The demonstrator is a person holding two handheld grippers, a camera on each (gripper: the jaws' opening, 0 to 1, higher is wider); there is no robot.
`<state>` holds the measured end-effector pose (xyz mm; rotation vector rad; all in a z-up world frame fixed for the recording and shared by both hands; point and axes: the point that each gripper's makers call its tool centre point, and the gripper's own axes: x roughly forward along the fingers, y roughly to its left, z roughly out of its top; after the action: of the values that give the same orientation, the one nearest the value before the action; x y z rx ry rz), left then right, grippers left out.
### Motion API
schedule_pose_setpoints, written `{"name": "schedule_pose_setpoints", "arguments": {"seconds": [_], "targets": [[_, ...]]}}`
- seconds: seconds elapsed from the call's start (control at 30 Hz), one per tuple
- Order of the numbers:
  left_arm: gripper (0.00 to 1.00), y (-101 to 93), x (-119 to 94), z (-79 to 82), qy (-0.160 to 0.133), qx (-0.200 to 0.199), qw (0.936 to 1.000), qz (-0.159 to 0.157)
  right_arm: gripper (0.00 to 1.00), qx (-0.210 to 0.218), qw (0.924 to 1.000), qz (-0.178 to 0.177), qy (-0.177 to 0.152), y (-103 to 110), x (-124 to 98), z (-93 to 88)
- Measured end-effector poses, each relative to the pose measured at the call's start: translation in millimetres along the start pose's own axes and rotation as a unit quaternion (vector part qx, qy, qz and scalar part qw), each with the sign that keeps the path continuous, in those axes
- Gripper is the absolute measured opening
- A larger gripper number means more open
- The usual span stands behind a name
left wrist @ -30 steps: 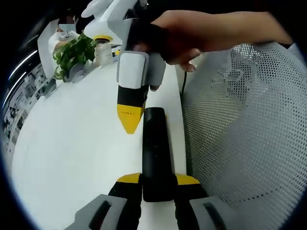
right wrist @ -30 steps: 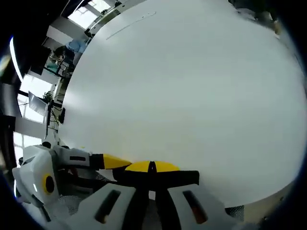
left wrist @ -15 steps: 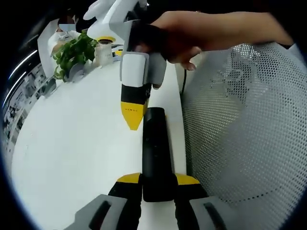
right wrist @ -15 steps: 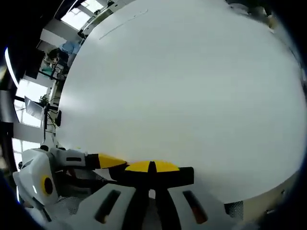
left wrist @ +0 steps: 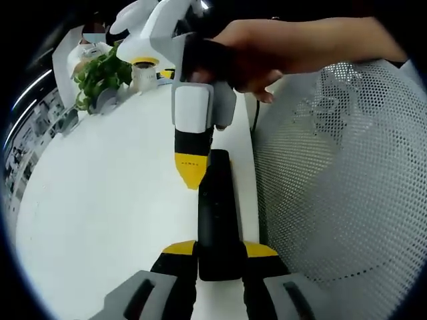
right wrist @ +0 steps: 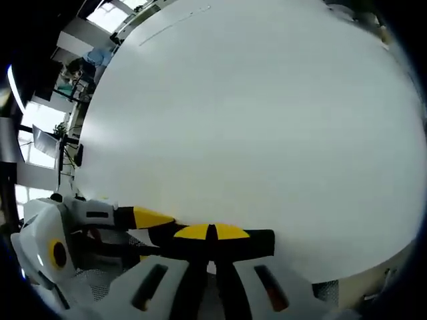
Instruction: Press the specified remote control buttons in sequence, fully releasing each button before pressing the next.
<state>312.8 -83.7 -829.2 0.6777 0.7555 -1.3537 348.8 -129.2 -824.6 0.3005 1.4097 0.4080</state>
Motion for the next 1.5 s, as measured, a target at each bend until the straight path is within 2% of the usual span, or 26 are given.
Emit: {"name": "schedule_pose_setpoints", "arguments": {"seconds": [0.2,0.3,0.73,1.03,1.5], "targets": [[0.25,0.1,0,0.1,-0.001,-0.001,1.0000,0.000,0.00,0.010,0.9998,0.011,0.010,4,-1,-3.2],[0.25,-0.1,0,0.0,-0.001,-0.002,1.0000,0.000,0.00,0.010,0.9998,0.004,0.016,1,-1,-4.8],[0.25,0.0,-1,0.0,-0.003,-0.002,1.0000,0.000,0.00,0.040,0.9992,0.009,0.004,-2,-7,-0.8],[0.25,0.2,0,-0.2,-0.003,-0.002,1.0000,0.000,0.00,0.028,0.9994,0.010,0.020,1,-2,-6.1],[0.25,0.5,0,-0.1,-0.003,-0.002,1.0000,0.000,0.00,0.013,0.9995,0.018,0.022,8,2,-5.7]]}}
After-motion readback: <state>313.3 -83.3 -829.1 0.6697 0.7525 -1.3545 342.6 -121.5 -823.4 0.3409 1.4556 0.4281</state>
